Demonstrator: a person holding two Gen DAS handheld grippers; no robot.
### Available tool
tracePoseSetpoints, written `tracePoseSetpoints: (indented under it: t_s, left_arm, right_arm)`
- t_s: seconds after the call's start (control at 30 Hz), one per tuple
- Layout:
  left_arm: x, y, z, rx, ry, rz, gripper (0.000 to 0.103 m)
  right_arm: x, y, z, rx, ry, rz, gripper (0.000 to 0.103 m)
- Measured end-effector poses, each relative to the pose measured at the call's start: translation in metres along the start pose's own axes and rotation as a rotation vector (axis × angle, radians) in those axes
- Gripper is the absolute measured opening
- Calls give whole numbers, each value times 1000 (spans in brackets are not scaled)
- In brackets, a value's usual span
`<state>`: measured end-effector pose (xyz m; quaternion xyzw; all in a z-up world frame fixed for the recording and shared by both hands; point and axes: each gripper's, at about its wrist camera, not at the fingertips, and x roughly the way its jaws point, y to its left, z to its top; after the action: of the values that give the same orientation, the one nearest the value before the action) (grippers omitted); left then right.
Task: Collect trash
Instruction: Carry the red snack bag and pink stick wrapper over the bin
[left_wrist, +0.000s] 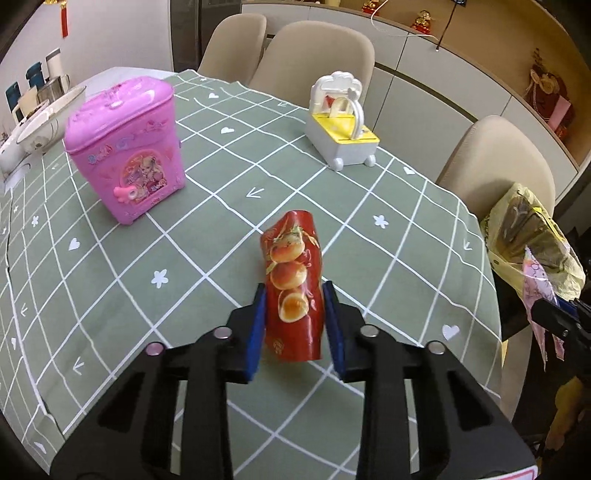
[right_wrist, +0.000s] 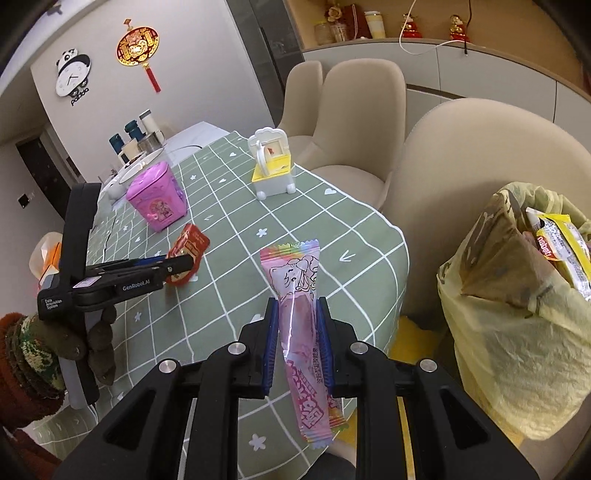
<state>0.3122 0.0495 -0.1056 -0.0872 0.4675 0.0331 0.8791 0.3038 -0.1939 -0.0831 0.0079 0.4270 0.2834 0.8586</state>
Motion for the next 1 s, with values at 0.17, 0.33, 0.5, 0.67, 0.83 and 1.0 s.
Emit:
tracePoseSetpoints:
  t_s: [0.17, 0.33, 0.5, 0.67, 0.83, 1.0]
  left_arm:
    - [-23, -2, -3, -2, -35, -23, 24]
    - [-52, -2, -7, -27, -71, -79, 23]
    - [-90, -14, -11, -10, -118, -114, 22]
    - [-128, -38, -9, 6, -183, -157, 22]
    - [-160, -77, 7, 53, -258, -223, 22]
    - [-170, -129, 30, 126, -297, -310, 22]
  right_arm:
    - [-11, 8, -2, -20, -19, 0, 20]
    - [-26, 16, -3, -45, -51, -8, 20]
    - [-48, 19, 0, -64, -105, -15, 20]
    - [-79, 15, 7, -89, -176, -33, 20]
    - [-117, -2, 16, -92, -250, -64, 20]
    - [-160, -32, 25, -85, -306, -141, 20]
